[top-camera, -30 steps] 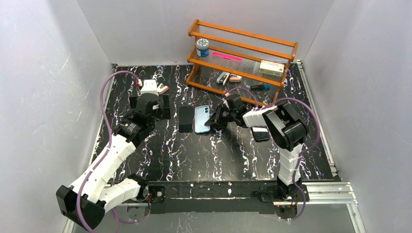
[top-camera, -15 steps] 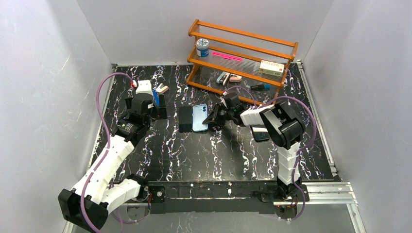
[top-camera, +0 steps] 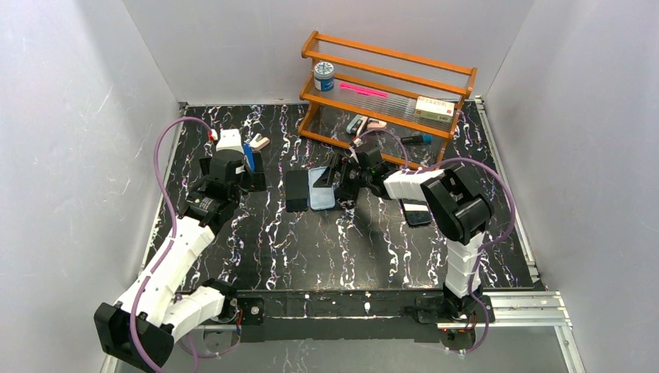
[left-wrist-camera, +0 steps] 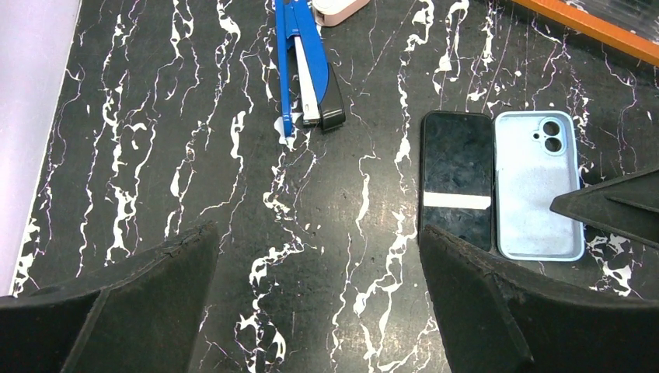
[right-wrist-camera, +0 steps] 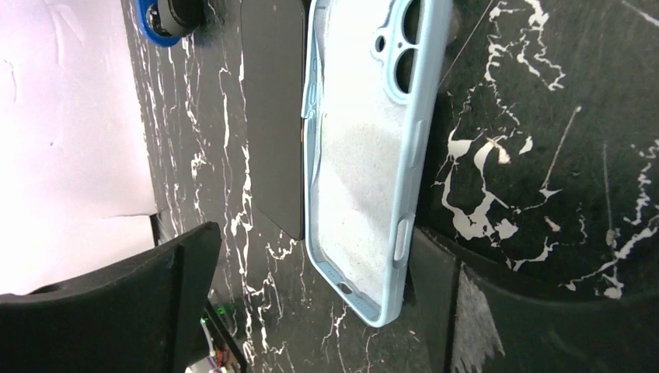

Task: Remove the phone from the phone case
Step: Place the phone case at the center of the board, then pick up the phone at the center of the board.

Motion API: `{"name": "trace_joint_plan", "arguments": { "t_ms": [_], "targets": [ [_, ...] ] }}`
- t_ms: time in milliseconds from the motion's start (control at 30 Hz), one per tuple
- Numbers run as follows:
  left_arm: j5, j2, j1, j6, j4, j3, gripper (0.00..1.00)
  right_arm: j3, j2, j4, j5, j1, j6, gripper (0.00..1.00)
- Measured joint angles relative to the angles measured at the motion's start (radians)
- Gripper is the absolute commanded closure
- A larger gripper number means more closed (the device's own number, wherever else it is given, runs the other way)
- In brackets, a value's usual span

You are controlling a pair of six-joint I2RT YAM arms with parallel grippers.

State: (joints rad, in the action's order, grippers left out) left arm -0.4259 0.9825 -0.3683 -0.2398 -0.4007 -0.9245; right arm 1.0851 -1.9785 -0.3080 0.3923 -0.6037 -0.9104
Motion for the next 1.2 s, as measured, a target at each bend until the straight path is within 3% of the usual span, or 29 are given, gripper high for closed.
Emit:
{"name": "trace_joint_plan", "arguments": {
  "t_ms": [567,867,1200],
  "targets": [
    [-0.013,-0.019,0.008,-0.004,-0.004,0.0,0.02,0.002,0.107,0.216,-0.195,-0.014,0.151,0.01],
    [-0.049,-0.116,0.011,-0.006,0.003,0.027,0.02,-0.07,0.376,0.441,-0.41,-0.002,0.323,0.01],
    [-0.067,-0.206,0.012,-0.013,0.004,0.079,0.02,-0.181,0.587,0.543,-0.619,0.187,0.377,0.01]
  ]
}}
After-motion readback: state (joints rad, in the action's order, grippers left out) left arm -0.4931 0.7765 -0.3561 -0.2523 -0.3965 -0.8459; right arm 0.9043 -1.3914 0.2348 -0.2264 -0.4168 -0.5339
